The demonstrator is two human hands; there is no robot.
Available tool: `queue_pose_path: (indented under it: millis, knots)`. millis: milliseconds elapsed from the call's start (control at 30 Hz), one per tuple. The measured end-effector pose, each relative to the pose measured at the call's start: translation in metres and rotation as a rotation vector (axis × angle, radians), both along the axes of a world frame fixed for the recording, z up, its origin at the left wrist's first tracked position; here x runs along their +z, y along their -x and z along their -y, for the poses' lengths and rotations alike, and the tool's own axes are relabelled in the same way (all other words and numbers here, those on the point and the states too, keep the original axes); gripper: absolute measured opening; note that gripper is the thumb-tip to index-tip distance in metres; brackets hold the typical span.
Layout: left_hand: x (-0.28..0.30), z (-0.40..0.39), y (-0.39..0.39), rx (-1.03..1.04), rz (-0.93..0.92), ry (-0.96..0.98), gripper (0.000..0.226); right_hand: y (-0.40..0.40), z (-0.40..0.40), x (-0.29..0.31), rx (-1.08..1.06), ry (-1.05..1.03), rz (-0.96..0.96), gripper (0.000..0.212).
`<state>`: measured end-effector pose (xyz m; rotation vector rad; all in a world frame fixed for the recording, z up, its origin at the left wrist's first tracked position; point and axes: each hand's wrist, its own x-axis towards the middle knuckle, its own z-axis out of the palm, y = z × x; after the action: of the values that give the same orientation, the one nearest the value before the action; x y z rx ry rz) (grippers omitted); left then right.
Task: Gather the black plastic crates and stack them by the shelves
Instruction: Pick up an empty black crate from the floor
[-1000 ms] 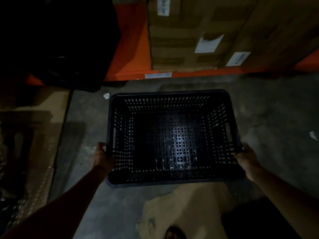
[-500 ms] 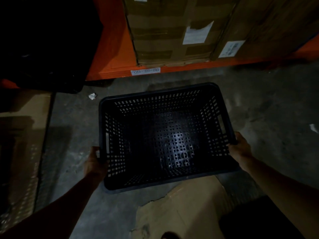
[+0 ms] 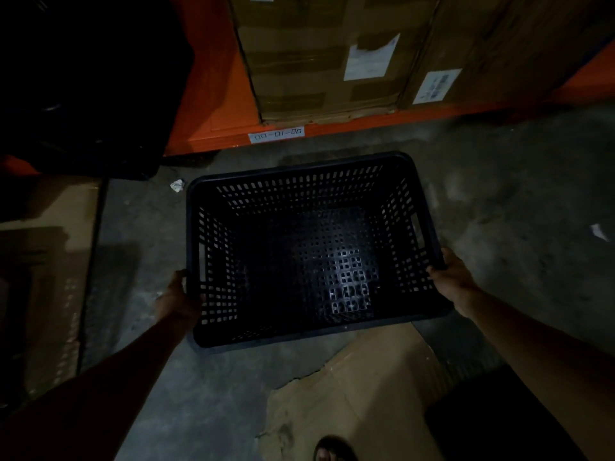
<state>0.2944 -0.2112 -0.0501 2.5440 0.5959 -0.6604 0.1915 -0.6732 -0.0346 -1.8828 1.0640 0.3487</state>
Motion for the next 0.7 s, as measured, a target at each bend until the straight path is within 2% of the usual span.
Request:
queue_pose_path:
  millis: [100, 233, 367, 533, 700]
  knots:
    - [0.02, 0.006, 0.021, -0.034, -0.026, 0.007, 0.078, 0.012, -0.011, 0.011, 0.01, 0.011, 0.032, 0.06]
    - [0.051, 0.031, 0.069, -0.124, 0.099, -0.003, 0.078, 0.05, -0.031, 0.03, 0.13, 0.254, 0.051, 0.075]
    - [0.077, 0.068, 0.099, -0.257, 0.117, 0.109, 0.08, 0.096, -0.05, 0.049, 0.174, 0.209, 0.151, 0.072]
    - [0.111, 0.107, 0.135, -0.489, 0.047, 0.242, 0.068, 0.165, -0.06, 0.081, -0.006, 0.232, 0.217, 0.064]
    - [0.132, 0.145, 0.174, -0.688, -0.106, 0.381, 0.055, 0.245, -0.046, 0.111, -0.227, 0.071, 0.272, 0.051]
